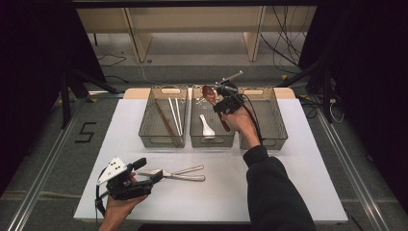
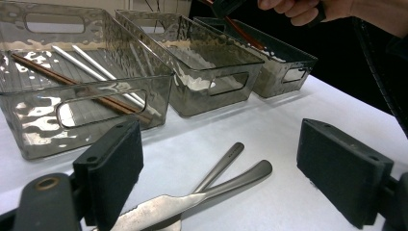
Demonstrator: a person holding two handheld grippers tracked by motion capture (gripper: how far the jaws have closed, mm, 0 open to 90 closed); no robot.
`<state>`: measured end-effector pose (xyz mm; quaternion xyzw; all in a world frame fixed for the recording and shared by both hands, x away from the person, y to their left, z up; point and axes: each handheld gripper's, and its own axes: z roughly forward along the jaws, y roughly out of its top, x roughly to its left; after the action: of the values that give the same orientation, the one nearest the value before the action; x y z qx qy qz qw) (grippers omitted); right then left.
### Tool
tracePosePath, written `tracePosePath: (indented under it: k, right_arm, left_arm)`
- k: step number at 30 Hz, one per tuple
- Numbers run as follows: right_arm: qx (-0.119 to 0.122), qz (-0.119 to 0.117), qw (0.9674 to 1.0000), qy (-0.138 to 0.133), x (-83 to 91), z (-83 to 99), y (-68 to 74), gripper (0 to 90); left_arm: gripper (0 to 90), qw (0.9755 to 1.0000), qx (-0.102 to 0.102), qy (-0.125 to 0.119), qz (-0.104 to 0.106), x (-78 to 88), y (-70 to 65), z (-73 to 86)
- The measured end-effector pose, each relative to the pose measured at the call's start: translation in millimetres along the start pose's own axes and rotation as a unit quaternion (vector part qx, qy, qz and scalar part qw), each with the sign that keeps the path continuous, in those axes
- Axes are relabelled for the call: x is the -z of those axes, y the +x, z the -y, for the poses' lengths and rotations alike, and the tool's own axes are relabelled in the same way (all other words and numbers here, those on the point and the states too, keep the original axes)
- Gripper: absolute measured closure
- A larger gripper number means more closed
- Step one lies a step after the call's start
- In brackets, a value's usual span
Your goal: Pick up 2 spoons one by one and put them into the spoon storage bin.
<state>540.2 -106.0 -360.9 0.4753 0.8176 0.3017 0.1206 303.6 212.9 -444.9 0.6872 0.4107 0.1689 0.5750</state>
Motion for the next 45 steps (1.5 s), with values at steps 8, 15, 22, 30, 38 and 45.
tracePosePath:
  k: [8,15,22,30,38,45]
  right_arm:
    - [-0.009,-0.001,1.0,0.0,-11.2,-3.1,4.4,82.0]
    - [-0.012,0.002,0.9999,-0.002,-17.2,-3.7,3.0,82.0]
    - [-0.015,-0.002,0.9999,0.002,-22.7,-3.4,3.3,81.9]
    - [-0.009,-0.002,0.9999,0.011,-31.0,-1.9,7.1,81.7]
    - [-0.01,-0.002,0.9996,0.025,-38.9,-0.6,6.2,80.7]
    - [-0.006,-0.018,0.9996,0.022,-35.6,-0.3,8.7,71.0]
  left_arm:
    - [15.9,1.0,-0.001,0.0,0.001,0.3,0.0,-0.1]
    - [15.9,1.0,-0.001,0.0,0.001,0.3,0.0,-0.2]
    - [15.8,1.0,-0.001,-0.001,0.001,0.3,0.1,-0.2]
    - [15.9,1.0,-0.001,-0.001,0.001,0.6,-0.1,-0.2]
    - [15.9,1.0,-0.001,-0.001,0.001,0.5,-0.1,-0.2]
    - [15.9,1.0,-0.002,-0.001,0.001,1.1,0.0,-0.2]
